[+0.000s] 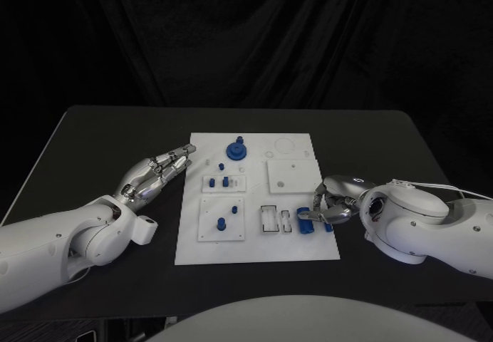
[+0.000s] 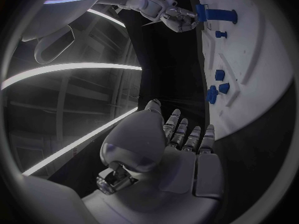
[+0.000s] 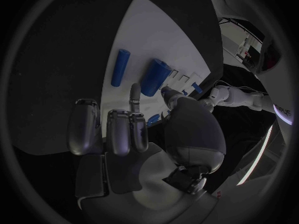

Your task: Assemble the parts on the task board

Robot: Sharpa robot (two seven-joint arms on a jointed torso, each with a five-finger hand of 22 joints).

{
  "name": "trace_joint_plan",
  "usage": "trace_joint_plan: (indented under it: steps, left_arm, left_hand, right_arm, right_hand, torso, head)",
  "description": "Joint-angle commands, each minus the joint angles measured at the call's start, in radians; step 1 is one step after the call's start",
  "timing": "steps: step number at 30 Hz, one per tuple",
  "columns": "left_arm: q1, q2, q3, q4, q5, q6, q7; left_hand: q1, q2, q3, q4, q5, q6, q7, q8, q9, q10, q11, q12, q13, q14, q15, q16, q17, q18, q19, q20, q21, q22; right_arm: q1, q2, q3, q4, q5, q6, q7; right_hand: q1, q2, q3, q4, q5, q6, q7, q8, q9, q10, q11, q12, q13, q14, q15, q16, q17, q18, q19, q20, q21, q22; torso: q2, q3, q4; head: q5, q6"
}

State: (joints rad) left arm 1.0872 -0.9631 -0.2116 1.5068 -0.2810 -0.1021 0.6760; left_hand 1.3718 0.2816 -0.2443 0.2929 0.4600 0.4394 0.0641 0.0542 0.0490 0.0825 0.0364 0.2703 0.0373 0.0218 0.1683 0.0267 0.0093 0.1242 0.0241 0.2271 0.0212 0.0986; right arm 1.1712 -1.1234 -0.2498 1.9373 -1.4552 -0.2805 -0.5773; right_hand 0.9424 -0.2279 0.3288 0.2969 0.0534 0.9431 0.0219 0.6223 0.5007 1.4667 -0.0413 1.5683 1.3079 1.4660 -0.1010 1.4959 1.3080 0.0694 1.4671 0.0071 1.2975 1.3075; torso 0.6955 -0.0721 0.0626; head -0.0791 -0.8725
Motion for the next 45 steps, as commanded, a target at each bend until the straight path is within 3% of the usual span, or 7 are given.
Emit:
trace_joint_plan:
  steps: [1,8,24,29,35,40,45]
  left_arm:
    - [-0.001,0.000,0.001,0.004,-0.012,0.010,0.200]
    - [-0.001,0.002,0.001,0.000,-0.012,0.031,0.185]
    - [-0.001,0.013,0.001,-0.012,-0.012,0.066,0.163]
    - [-0.001,0.015,0.001,-0.016,-0.012,0.071,0.161]
    - [-0.002,0.018,0.001,-0.021,-0.012,0.077,0.158]
    - [-0.002,0.019,0.001,-0.024,-0.012,0.081,0.156]
    - [-0.002,0.020,0.001,-0.028,-0.012,0.085,0.153]
  left_hand:
    - [0.014,0.001,0.008,-0.003,0.009,-0.004,0.003,-0.006,-0.001,-0.001,0.010,0.004,-0.001,0.005,0.004,0.005,0.002,0.011,0.001,0.010,-0.002,0.001]
    - [0.035,0.002,0.017,-0.005,0.021,-0.003,0.010,-0.006,-0.001,-0.004,0.017,0.001,-0.001,0.008,0.012,0.007,0.003,0.013,0.003,0.019,-0.001,0.004]
    - [0.049,0.004,0.024,-0.005,0.027,-0.002,0.018,-0.006,0.000,-0.006,0.025,0.000,-0.001,0.010,0.021,0.008,0.003,0.014,0.005,0.029,0.001,0.008]
    - [0.050,0.004,0.025,-0.005,0.027,-0.003,0.019,-0.006,-0.001,-0.006,0.027,0.001,-0.001,0.009,0.022,0.008,0.003,0.014,0.005,0.031,0.001,0.008]
    - [0.052,0.005,0.027,-0.005,0.028,-0.002,0.020,-0.006,0.000,-0.006,0.029,0.001,-0.001,0.010,0.024,0.008,0.003,0.014,0.005,0.033,0.001,0.009]
    - [0.054,0.005,0.028,-0.006,0.029,0.001,0.022,-0.005,0.000,-0.006,0.030,0.000,-0.001,0.010,0.025,0.008,0.003,0.014,0.005,0.034,0.001,0.009]
    - [0.055,0.005,0.029,-0.006,0.029,0.001,0.023,-0.005,0.000,-0.006,0.030,0.000,-0.001,0.010,0.025,0.008,0.003,0.015,0.005,0.034,0.001,0.009]
  right_arm:
    - [-0.007,0.004,0.000,0.000,-0.024,-0.005,-0.027]
    - [-0.012,0.017,0.000,-0.006,-0.026,0.007,-0.028]
    - [-0.038,0.060,0.000,-0.044,-0.027,0.078,-0.042]
    - [-0.042,0.072,0.000,-0.058,-0.012,0.063,-0.033]
    - [-0.043,0.077,0.000,-0.068,0.080,0.037,-0.020]
    - [-0.043,0.074,0.000,-0.064,0.160,-0.010,0.011]
    - [-0.044,0.064,0.000,-0.044,0.238,-0.098,0.067]
  right_hand:
    - [-0.017,0.003,-0.051,0.000,-0.005,-0.011,-0.001,0.011,0.002,0.104,-0.008,0.003,0.263,0.083,-0.008,0.011,0.149,-0.017,0.038,-0.007,0.014,0.195]
    - [-0.020,0.022,-0.201,0.002,-0.004,-0.014,-0.002,0.023,0.003,0.104,-0.009,0.003,0.263,0.086,-0.009,0.024,0.169,-0.023,0.043,-0.008,0.049,0.202]
    - [-0.017,0.040,-0.216,0.002,0.005,-0.013,-0.002,0.027,0.000,0.104,-0.009,0.003,0.263,0.084,-0.008,0.019,0.160,-0.021,0.040,-0.007,0.048,0.200]
    - [0.051,0.080,-0.170,0.000,0.239,-0.013,-0.004,0.029,-0.012,0.104,-0.010,0.003,0.263,0.083,-0.008,0.015,0.153,-0.020,0.035,-0.005,0.046,0.198]
    - [0.110,0.085,-0.060,-0.003,0.795,-0.028,-0.003,0.023,-0.031,0.104,-0.011,0.003,0.263,0.083,-0.010,0.014,0.152,-0.019,0.032,-0.008,0.047,0.197]
    - [0.075,0.062,0.031,-0.005,1.039,-0.024,-0.005,0.050,-0.024,0.104,-0.014,0.003,0.263,0.085,-0.012,0.020,0.163,-0.020,0.033,-0.008,0.058,0.199]
    - [0.061,0.048,0.069,-0.006,1.143,-0.019,-0.010,0.077,-0.011,0.104,-0.019,0.003,0.263,0.087,-0.016,0.024,0.169,-0.023,0.038,-0.012,0.073,0.203]
  torso:
    - [-0.001,0.0013,-0.0026]
    - [-0.002,0.0009,-0.0026]
    - [-0.002,0.0010,-0.0025]
    - [-0.002,0.0011,-0.0021]
    - [-0.002,0.0015,-0.0023]
    - [-0.003,0.0010,-0.0018]
    - [-0.002,0.0016,-0.0026]
  head:
    - [0.004,0.000]
    - [0.003,0.000]
    - [0.007,0.000]
    - [0.010,0.000]
    - [0.011,0.000]
    - [0.011,0.000]
    - [0.014,0.000]
